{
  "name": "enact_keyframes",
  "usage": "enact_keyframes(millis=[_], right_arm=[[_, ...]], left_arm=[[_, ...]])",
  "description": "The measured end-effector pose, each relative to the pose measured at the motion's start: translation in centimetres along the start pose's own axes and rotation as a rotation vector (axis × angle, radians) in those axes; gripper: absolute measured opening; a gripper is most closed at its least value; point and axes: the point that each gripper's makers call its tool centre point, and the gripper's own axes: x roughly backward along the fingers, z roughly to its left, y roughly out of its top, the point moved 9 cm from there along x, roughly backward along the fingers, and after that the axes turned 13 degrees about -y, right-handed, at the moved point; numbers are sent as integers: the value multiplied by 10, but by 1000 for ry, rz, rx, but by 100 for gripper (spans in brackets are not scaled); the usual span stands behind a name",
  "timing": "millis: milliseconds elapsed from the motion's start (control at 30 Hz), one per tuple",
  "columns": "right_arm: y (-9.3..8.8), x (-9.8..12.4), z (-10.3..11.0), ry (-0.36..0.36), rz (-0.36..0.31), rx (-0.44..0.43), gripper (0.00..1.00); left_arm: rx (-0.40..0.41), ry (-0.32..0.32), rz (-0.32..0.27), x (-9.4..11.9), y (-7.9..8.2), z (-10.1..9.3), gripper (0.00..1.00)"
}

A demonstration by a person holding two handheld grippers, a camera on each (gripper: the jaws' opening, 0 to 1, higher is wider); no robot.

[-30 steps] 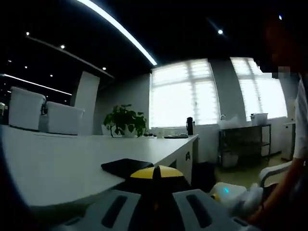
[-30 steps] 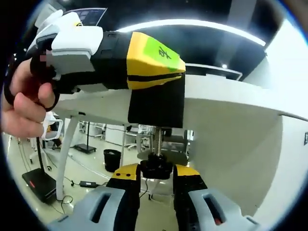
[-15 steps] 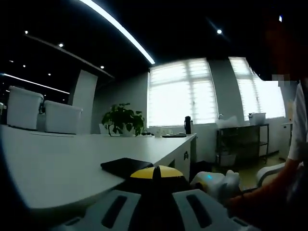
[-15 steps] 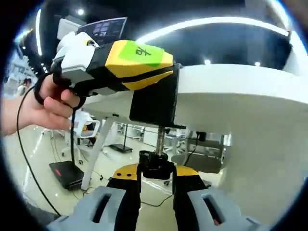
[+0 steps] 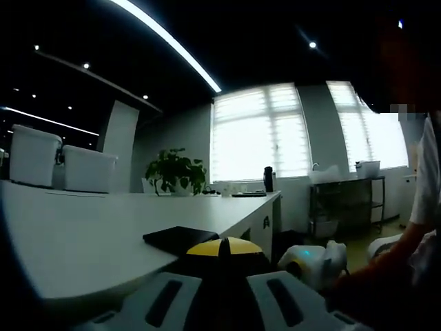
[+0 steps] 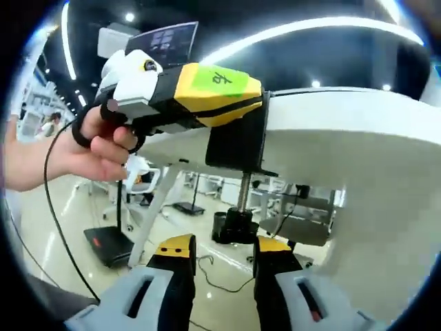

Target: Clamp the fixed fixture on the desktop, loosen the retaining clip, secure it to the edge of the desk, and tighten the retaining clip.

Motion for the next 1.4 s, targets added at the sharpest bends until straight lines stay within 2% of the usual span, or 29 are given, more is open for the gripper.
enact_keyframes(millis=[67,167,333,433,500,567,600,700,800,900,933,967,1067,1133,1200,1300,1333,1400], right_arm=[[3,5,10,-107,4,-2,30],[14,6,21,-222,6,106,32],[26,0,26,-363,-5,54,32],[25,-8,29,-387,15,49,32],[23,-13,28,-414,23,-3,30],[20,-17,26,-415,41,-2,25],[18,-18,23,-420,46,-4,25],[19,-19,20,-366,49,-43,25],[17,-21,12,-262,14,-38,24],[15,-25,-1,-45,-39,11,24],[15,-26,-3,-16,-39,10,24],[15,-28,-10,95,-49,37,24],[15,-35,-23,288,-31,28,24],[17,-39,-26,363,-6,64,24],[19,-43,-25,411,11,83,24],[18,-45,-25,427,9,81,25],[17,-45,-24,426,3,69,25],[14,-43,-24,362,-19,44,28]], left_arm=[[-7,0,3,0,0,0,2],[-13,1,2,0,0,0,2],[-35,8,14,0,-1,-2,2],[-25,8,13,0,-1,-2,2],[-12,4,3,1,-1,-1,2],[-3,2,-2,1,-1,0,2],[-1,1,-3,1,-1,0,2],[-6,2,4,0,-1,-1,2],[-12,-3,-3,1,-1,0,2],[-8,-4,-5,1,-2,0,2],[-9,-4,-4,1,-2,0,2],[-9,-2,-1,2,-2,0,2],[-18,-10,-8,2,-3,0,2],[-8,-16,-16,3,-2,0,2],[3,-21,-26,3,-2,1,2],[4,-24,-39,4,-3,0,2],[3,-24,-41,4,-3,0,2],[0,-26,-40,4,-3,0,2]])
